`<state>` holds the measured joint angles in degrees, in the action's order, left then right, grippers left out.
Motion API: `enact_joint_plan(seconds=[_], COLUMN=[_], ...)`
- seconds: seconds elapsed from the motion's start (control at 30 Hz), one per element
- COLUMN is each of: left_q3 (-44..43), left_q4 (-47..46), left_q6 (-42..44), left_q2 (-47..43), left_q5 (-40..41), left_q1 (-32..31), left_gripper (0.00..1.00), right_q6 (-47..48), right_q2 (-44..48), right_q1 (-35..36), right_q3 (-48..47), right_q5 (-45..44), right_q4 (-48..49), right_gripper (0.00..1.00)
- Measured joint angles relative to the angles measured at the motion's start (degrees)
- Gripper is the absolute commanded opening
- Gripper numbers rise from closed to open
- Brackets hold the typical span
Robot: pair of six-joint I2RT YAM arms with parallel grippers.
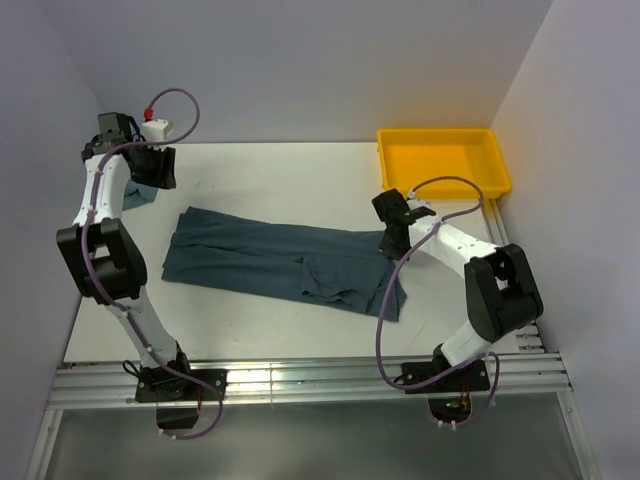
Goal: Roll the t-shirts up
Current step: Fold the tshirt
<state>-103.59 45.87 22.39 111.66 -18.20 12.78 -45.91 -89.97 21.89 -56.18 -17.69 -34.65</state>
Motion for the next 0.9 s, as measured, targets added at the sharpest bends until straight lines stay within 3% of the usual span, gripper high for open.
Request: enact_joint_plan(seconds=[0.2,0.43,0.5,0.63,0.73,0.9], left_q3=[6.47,17.84,21.16,25.27,25.90,26.97], left_q4=[2.86,6.14,6.51,8.24,10.45,14.73], left_q6=[5.16,12.00,13.64,16.31,19.28,25.38], left_q2=[-6.12,-7.96,-9.03,-10.47,-10.47,-10.47], left_q5=[-3.10,-4.33,-4.55,-6.32,-9.51,-14.91], left_q1=[3.76,9.53,9.84,9.75,9.75,9.75], left_gripper=[0.57,0.57,0.57,0.58,0.61,0.63], right_q6=[2.62,6.78,8.09,10.05,10.88,9.88], right_q2=[-3.98,-9.64,-11.15,-12.44,-11.69,-2.14], right_q1=[-1.64,-8.96,-11.37,-14.62,-15.41,-14.45], right_q3=[-3.80,-4.11,-5.03,-7.26,-7.78,-3.45], right_q5=[-5.44,-9.20,-10.19,-11.04,-11.54,-9.81], right_q4=[-5.57,-8.57,-9.44,-10.21,-10.23,-9.51], right_gripper=[0.00,0.00,0.07,0.50,0.68,0.71])
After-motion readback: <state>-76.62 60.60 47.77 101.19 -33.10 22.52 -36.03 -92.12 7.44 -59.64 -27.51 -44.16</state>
